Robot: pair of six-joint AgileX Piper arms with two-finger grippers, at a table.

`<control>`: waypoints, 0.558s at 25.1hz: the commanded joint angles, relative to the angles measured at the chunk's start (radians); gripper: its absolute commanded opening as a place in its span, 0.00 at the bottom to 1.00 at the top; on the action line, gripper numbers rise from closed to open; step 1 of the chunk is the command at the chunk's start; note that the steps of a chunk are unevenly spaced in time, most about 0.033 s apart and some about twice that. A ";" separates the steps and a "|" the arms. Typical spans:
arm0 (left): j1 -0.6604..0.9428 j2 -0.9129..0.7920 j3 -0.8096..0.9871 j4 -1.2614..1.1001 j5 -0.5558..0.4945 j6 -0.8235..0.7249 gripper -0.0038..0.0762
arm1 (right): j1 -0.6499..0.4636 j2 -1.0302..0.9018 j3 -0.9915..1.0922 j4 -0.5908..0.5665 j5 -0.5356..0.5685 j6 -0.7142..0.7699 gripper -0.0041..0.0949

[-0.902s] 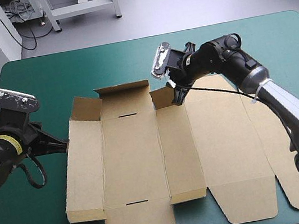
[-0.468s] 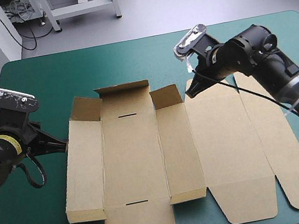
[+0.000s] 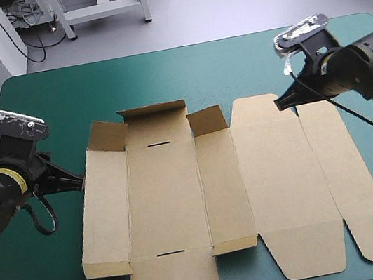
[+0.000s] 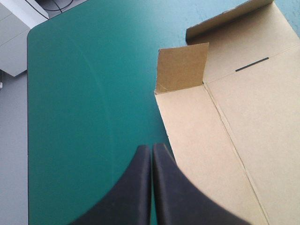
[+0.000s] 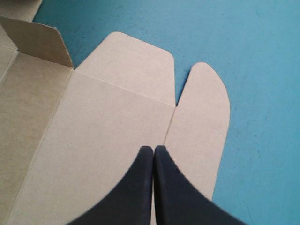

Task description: Fold the box

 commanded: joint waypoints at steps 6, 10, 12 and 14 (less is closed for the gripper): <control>-0.006 0.043 -0.027 0.039 -0.129 0.001 0.06 | -0.116 -0.165 0.156 -0.008 -0.039 -0.028 0.02; -0.006 0.108 -0.027 0.028 -0.165 0.002 0.07 | -0.121 -0.225 0.237 -0.008 -0.069 -0.026 0.02; 0.012 0.163 -0.027 -0.016 -0.187 0.025 0.07 | -0.121 -0.257 0.289 -0.008 -0.084 -0.026 0.02; 0.127 0.219 -0.027 -0.202 -0.227 0.150 0.07 | -0.121 -0.286 0.344 -0.015 -0.107 -0.026 0.02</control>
